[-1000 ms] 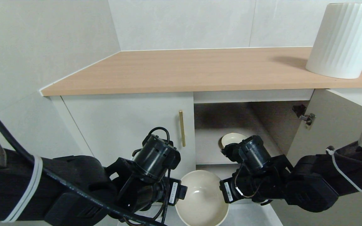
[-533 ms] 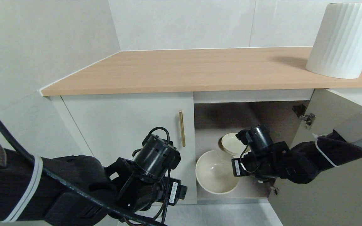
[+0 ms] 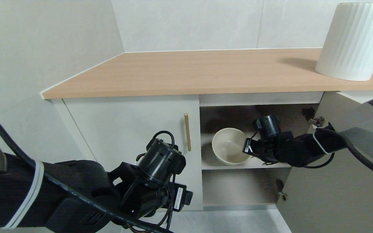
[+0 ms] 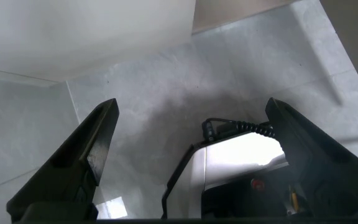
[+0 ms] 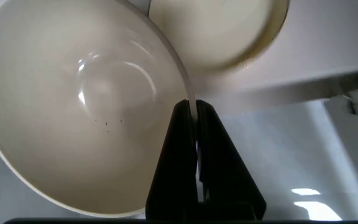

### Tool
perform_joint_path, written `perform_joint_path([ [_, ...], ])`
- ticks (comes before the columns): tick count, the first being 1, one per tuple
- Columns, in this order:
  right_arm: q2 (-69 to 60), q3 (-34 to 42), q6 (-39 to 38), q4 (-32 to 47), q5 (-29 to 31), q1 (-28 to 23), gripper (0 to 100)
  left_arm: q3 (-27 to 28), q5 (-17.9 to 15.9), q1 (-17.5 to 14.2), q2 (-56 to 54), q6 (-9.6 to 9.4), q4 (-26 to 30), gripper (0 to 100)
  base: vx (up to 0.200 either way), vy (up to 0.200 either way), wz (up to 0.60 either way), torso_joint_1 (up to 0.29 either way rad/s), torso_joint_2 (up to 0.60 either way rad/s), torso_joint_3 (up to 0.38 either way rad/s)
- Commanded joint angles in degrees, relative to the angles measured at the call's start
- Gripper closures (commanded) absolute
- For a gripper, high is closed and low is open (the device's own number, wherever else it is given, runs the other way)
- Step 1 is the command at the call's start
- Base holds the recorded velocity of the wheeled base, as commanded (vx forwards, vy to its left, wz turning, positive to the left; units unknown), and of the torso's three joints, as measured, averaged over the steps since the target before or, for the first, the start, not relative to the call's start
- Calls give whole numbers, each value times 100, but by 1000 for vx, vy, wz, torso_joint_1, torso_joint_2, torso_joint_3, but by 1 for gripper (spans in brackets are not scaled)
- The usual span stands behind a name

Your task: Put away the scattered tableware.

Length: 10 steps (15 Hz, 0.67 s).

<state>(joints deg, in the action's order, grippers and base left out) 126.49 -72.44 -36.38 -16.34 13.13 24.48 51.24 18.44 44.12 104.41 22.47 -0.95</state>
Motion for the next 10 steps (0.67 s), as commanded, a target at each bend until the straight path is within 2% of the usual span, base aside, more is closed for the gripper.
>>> perform_joint_path([
  [1,192,-218,-106,-1,-3,-136,100,0,1,0,9,3,-2,0,0,0,0,0,0,0],
  [10,746,-869,-361,43,14,-725,100,0,10,0,9,3,-2,0,0,0,0,0,0,0],
])
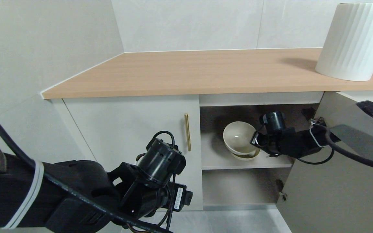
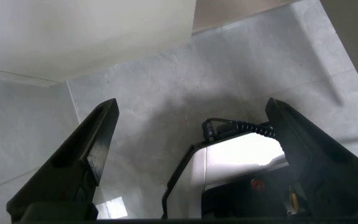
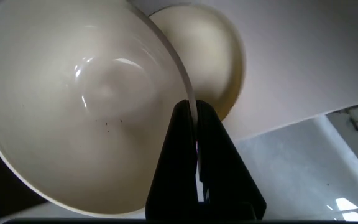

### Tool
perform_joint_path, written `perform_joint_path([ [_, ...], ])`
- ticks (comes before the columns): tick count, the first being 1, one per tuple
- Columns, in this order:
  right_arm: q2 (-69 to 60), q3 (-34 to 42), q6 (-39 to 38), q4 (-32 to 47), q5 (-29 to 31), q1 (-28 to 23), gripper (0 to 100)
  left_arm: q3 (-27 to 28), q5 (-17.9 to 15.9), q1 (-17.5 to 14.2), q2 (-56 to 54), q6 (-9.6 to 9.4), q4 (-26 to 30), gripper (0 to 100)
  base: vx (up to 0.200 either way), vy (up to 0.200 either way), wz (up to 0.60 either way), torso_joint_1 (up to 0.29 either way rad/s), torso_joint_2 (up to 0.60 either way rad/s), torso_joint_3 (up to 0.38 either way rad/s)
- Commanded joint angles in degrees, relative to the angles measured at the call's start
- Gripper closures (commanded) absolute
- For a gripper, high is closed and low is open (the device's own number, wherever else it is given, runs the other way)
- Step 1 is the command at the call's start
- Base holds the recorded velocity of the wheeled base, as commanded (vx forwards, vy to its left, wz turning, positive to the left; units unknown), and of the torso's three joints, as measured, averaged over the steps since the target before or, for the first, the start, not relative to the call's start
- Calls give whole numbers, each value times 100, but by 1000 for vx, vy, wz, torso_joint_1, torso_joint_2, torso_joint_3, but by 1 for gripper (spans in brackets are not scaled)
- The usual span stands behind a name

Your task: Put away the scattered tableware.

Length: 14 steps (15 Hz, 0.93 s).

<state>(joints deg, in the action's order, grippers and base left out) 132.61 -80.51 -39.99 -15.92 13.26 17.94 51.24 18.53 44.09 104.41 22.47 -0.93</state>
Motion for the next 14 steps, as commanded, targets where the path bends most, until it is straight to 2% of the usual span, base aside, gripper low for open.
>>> perform_joint_path([
  [1,169,-79,-1,10,1,-89,100,0,2,-6,9,3,-4,0,0,0,0,0,0,0],
  [4,388,-264,8,10,194,-195,100,0,2,-6,9,3,-4,0,0,0,0,0,0,0],
  [14,520,-325,17,19,194,-230,100,0,2,3,9,12,-4,0,0,0,0,0,0,0],
])
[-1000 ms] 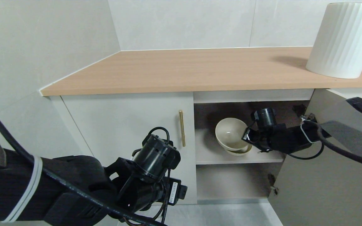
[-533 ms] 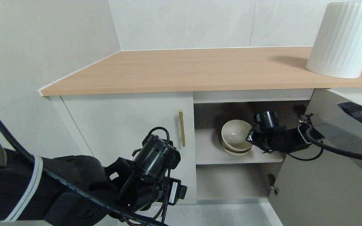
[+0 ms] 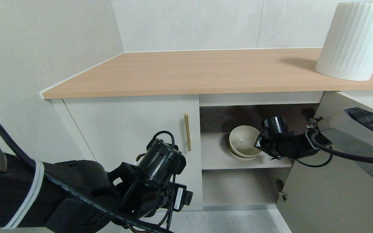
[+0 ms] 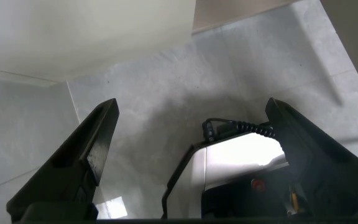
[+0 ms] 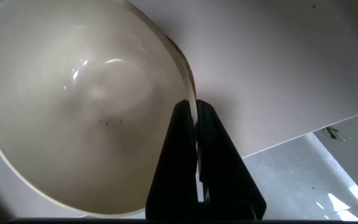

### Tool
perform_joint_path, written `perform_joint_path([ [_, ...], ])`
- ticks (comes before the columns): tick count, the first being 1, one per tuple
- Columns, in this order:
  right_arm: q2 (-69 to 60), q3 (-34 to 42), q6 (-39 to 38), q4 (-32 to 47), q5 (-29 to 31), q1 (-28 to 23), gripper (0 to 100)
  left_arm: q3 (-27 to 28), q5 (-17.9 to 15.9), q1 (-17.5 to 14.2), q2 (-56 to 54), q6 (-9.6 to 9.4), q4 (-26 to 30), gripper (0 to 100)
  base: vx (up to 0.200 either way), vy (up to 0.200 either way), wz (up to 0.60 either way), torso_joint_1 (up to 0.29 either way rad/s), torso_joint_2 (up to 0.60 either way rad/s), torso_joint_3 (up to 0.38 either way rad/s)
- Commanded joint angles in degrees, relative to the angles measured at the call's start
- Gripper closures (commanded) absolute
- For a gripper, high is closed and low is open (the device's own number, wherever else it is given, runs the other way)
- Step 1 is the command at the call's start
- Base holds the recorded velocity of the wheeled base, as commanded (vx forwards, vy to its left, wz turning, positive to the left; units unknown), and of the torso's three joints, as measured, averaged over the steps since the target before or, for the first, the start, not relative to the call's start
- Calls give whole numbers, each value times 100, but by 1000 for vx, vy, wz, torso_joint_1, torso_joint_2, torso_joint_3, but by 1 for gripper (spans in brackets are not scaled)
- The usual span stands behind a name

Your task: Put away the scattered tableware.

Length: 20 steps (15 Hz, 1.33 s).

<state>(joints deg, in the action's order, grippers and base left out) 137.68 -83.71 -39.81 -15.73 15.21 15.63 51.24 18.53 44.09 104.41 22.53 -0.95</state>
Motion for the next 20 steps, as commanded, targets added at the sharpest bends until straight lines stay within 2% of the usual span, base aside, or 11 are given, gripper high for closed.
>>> perform_joint_path([
  [1,13,-5,0,-1,-1,2,100,0,2,-6,9,6,-2,0,0,0,0,0,0,0],
  [5,31,4,9,8,-1,19,100,0,2,3,9,6,-2,0,0,0,0,0,0,0],
  [6,22,4,9,8,-1,19,0,0,2,3,0,6,-2,0,0,0,0,0,0,0],
  [10,-22,66,9,35,-18,54,0,0,2,3,0,-3,-2,0,0,0,0,0,0,0],
  [14,-312,171,9,430,-62,107,0,0,54,-24,-132,-3,7,0,0,0,0,0,0,0],
  [17,-1323,760,44,975,-405,406,0,-17,116,-243,-764,-12,34,0,0,0,0,0,0,0],
  [18,-2079,1191,211,1274,-599,459,0,-96,125,-358,-1142,-20,34,0,0,0,0,0,0,0],
  [20,-3379,1788,404,1397,-950,467,0,-193,107,-569,-1731,-29,34,0,0,0,0,0,0,0],
])
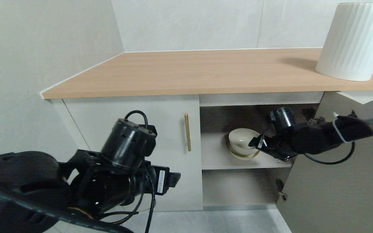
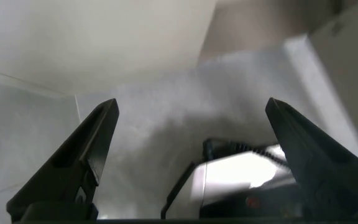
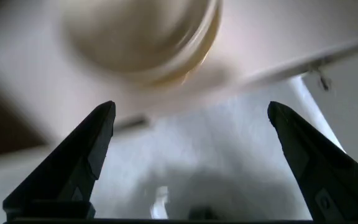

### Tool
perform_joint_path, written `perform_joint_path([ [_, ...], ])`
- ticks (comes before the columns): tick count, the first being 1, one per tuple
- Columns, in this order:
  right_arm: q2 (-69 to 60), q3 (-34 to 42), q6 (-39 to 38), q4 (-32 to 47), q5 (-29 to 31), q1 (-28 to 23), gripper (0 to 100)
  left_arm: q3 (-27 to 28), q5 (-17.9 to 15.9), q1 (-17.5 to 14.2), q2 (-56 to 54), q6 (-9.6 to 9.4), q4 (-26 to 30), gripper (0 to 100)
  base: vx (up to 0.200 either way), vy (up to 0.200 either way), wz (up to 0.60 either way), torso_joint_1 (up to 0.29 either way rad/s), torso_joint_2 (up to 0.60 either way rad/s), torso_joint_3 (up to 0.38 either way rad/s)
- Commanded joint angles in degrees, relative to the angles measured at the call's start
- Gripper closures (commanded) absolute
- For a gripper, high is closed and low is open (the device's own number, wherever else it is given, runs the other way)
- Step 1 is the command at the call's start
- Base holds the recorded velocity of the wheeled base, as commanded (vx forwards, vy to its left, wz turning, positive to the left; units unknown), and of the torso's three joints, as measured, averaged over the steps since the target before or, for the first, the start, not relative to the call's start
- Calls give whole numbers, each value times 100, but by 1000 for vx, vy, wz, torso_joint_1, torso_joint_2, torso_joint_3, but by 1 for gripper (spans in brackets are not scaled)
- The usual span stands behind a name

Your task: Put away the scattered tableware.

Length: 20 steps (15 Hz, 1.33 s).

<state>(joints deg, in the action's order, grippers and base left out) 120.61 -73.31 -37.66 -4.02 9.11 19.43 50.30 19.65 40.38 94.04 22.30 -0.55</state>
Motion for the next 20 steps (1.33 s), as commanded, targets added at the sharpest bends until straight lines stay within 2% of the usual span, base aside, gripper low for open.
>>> perform_joint_path([
  [1,-2314,968,399,481,-471,131,0,-222,-23,-285,-1001,-6,-15,0,0,0,0,0,0,0],
  [3,-3413,1285,628,1325,-708,412,0,-530,-58,-416,-1494,-6,-68,0,0,0,0,0,0,0],
  [4,-3562,1328,654,1439,-752,447,0,-574,-84,-434,-1555,3,-68,0,0,0,0,0,0,0],
  [5,-4072,1557,672,1765,-788,685,0,-776,-269,-619,-1801,3,-86,0,0,0,0,0,0,0],
  [6,-4274,1706,681,1800,-779,781,0,-811,-453,-812,-1863,12,-77,0,0,0,0,0,0,0],
  [8,-4591,2067,681,1800,-717,1001,0,-890,-568,-1014,-1986,20,-86,0,0,0,0,0,0,0],
  [12,-4872,2462,769,1800,-410,1107,0,-899,-568,-1023,-2021,20,-165,0,0,0,0,0,0,0],
  [15,-5056,2638,1111,1773,-348,1177,0,-908,-568,-1005,-1933,12,-226,0,0,0,0,0,0,0],
  [20,-5144,2744,1278,1756,-313,1186,0,-917,-568,-997,-1916,12,-226,0,-200,0,0,2,1,3],
])
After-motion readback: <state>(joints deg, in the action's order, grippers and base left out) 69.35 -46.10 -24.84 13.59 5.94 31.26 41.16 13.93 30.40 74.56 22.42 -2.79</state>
